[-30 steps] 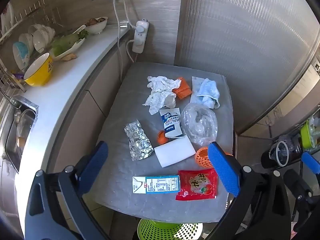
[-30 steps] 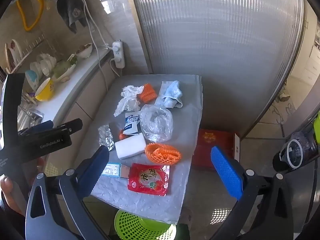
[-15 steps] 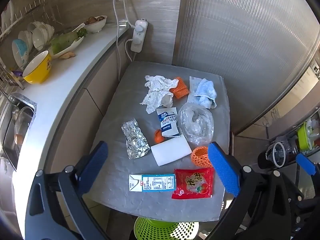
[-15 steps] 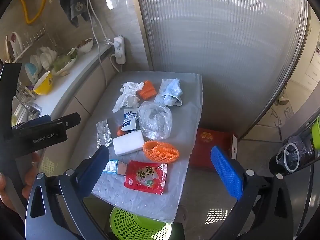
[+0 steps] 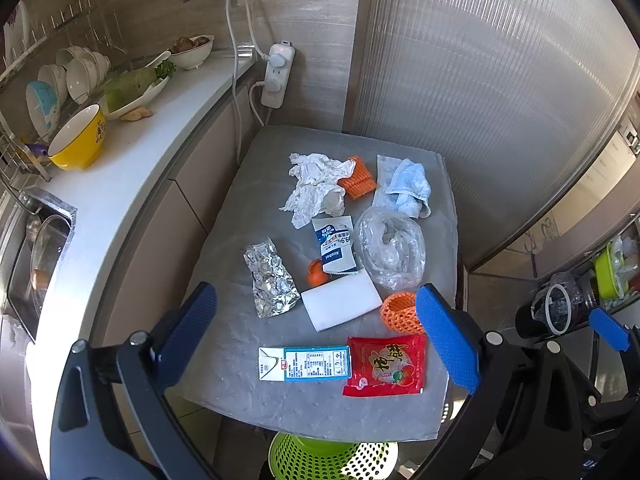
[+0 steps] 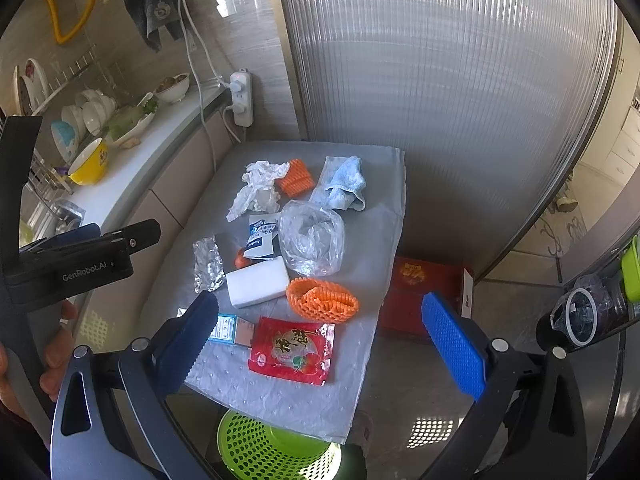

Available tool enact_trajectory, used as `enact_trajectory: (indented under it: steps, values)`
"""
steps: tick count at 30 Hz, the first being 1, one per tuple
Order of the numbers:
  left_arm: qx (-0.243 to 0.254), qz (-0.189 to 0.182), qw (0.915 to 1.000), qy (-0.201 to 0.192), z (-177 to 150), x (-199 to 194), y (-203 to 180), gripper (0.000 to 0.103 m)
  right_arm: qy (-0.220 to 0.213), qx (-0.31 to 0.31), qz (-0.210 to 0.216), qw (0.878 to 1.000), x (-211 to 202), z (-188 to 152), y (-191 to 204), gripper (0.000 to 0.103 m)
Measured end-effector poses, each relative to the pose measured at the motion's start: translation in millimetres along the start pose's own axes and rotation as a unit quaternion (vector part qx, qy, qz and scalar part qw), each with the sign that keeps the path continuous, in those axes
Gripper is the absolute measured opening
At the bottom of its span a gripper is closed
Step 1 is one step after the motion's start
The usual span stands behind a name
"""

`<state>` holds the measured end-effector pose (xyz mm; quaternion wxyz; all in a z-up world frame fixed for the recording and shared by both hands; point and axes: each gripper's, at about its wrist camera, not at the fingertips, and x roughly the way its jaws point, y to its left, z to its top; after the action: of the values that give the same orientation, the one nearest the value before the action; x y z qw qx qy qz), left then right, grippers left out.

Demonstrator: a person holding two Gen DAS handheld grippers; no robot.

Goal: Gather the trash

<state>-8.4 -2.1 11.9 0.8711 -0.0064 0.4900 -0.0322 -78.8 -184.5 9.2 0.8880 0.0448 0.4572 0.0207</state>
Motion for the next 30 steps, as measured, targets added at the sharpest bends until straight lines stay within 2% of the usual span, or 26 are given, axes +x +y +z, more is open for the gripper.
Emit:
enact_trajectory:
  steps: [30]
  values:
    - [0.003,-0.001,1.0000,0.002,-3.5,-1.9,-5.8,0.095,0.003,0.005,0.002,1.000,-3.3,-6.1,-5.2,0.101]
